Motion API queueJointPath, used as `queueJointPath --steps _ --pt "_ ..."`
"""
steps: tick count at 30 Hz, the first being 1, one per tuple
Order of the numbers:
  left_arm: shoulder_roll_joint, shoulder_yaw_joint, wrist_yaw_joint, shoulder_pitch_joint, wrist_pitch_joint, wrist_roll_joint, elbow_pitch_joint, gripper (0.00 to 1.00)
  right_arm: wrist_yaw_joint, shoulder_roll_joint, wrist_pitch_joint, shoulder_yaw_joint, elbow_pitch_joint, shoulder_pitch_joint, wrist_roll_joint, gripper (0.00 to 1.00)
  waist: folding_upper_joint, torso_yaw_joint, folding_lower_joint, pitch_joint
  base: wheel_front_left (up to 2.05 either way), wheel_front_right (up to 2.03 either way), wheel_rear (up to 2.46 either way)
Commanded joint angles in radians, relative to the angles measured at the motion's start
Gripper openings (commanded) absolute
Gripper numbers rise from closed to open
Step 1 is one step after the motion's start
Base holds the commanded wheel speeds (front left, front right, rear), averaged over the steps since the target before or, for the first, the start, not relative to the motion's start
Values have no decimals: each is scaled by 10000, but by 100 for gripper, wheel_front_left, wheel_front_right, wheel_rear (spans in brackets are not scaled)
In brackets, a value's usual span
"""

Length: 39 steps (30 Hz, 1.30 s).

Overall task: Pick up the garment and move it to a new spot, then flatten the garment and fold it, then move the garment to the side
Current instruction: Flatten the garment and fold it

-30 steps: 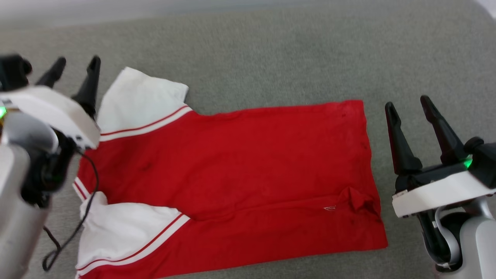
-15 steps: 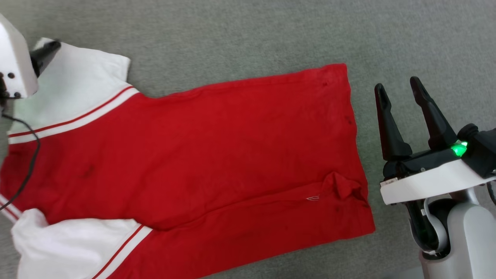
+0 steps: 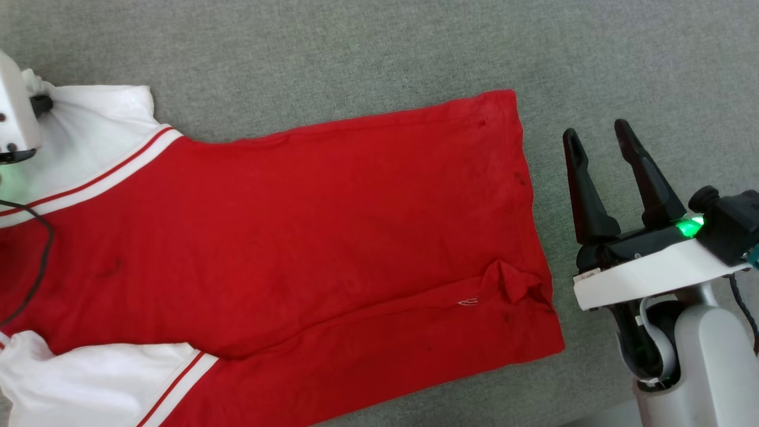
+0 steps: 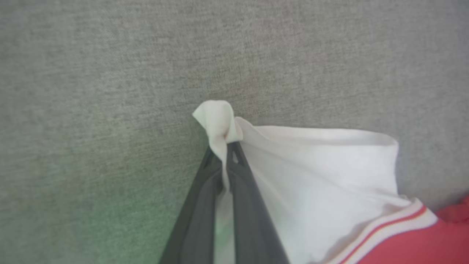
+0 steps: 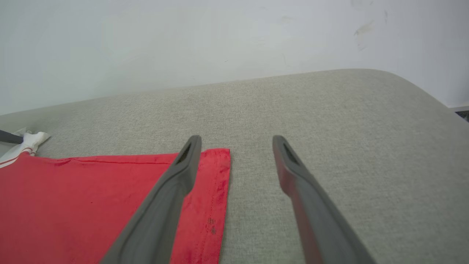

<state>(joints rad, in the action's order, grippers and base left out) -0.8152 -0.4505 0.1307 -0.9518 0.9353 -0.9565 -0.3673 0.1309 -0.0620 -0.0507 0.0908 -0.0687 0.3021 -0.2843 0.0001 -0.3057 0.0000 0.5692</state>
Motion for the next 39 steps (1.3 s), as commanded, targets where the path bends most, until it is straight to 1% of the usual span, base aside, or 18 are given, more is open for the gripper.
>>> queueJointPath --steps 1,3,7,9,12,15,20,22,24,27,28,29,30,32,34,39 --pt "426 -397 -80 839 -11 -50 -381 0 -4 -110 106 -60 76 152 -125 100 -1 94 0 -149 0 0 0" --pt "552 -221 -136 695 -487 -29 -371 0 -4 -254 322 -22 274 314 -386 100 -1 191 0 -309 0 0 0" --pt "847 -45 -359 541 -1243 -72 -364 0 -4 -805 1378 -95 1170 811 -1018 100 -1 487 0 -701 0 0 0" --pt "901 13 -458 478 -1575 -20 -298 0 -4 -1156 2354 -61 1804 1104 -1314 100 -1 667 0 -864 0 0 0" --pt "1149 -33 -653 396 -1986 55 -85 0 -4 -1594 3739 78 2498 1705 -1688 100 -1 1011 0 -1026 0 0 0" --pt "1320 -102 -785 410 -2322 142 204 0 -4 -1873 4836 180 2969 2240 -2037 100 -1 1331 0 -1084 0 0 0" --pt "1548 -219 -871 302 -2737 366 852 0 -4 -2102 6182 267 3689 3255 -2253 100 -1 1820 0 -893 0 0 0" --pt "1549 -261 -860 273 -2837 455 1079 0 -4 -2161 6641 336 3993 3627 -2283 100 -1 1976 0 -785 0 0 0" --pt "1591 -290 -849 287 -2940 495 1290 0 -4 -2198 7116 438 4335 3893 -2241 100 -1 2111 0 -702 0 0 0" --pt "1643 -331 -862 372 -3076 543 1500 0 -4 -2170 8154 640 5036 3982 -2263 100 -1 2275 0 -637 0 0 0" --pt "1631 -327 -861 422 -3120 552 1529 0 -4 -2140 8482 706 5227 3969 -2246 43 -1 2310 0 -628 0 0 0" --pt "1619 -327 -862 467 -3154 566 1556 0 -4 -2106 8722 754 5363 3986 -2234 7 -1 2339 0 -623 0 0 0" --pt "1612 -329 -867 500 -3188 572 1576 0 -2 -2071 8951 795 5472 4006 -2220 0 -1 2361 0 -627 0 0 0" --pt "1571 -303 -856 564 -3287 596 1584 0 -4 -2001 9152 885 5469 4065 -2138 0 -1 2389 0 -673 0 0 0" --pt "1557 -271 -835 680 -3434 619 1546 0 -2 -2096 9026 841 5319 4273 -2075 0 -1 2413 0 -768 0 0 0" --pt "1542 -44 -743 1106 -4095 579 1537 0 -4 -2259 8196 538 4632 4591 -1850 0 -1 2482 0 -1202 0 0 0"
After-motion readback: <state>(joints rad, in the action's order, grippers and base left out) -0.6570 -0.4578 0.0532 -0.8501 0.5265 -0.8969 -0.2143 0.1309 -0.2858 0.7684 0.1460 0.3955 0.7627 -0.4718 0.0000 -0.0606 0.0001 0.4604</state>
